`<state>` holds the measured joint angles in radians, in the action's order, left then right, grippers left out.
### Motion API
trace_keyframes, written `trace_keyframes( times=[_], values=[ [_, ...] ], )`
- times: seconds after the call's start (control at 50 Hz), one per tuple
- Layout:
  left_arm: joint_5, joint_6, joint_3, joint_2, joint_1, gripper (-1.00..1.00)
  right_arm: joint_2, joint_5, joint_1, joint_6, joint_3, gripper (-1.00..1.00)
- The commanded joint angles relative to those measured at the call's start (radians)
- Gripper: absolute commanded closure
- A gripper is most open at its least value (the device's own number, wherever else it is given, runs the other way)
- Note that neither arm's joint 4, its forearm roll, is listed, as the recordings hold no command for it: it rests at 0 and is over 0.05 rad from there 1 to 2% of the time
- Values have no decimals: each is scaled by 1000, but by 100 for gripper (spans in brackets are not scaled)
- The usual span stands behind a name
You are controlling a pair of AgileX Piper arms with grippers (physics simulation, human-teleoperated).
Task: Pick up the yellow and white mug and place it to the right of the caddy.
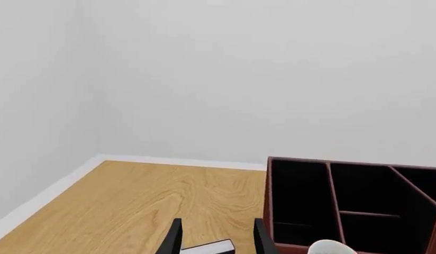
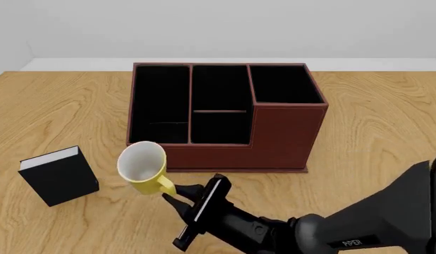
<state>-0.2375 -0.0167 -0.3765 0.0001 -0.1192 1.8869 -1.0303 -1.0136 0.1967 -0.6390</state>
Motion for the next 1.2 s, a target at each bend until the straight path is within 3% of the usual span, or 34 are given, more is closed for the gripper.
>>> trace_keyframes(
  times=[0.02,0.14,0.28,0.52,1.2],
  values=[
    [-16,-9,-30,0,6,-100,-122,-8,4,18,88,100],
    [-27,-4,-40,0,8,-100,-191,4,17,31,133,100],
    [-27,-12,-45,0,15,-100,-274,44,31,9,166,100],
    [-36,-21,-66,0,24,-100,-412,107,49,35,215,100],
    [-34,-6,-65,0,50,-100,-745,330,166,75,258,100]
  ],
)
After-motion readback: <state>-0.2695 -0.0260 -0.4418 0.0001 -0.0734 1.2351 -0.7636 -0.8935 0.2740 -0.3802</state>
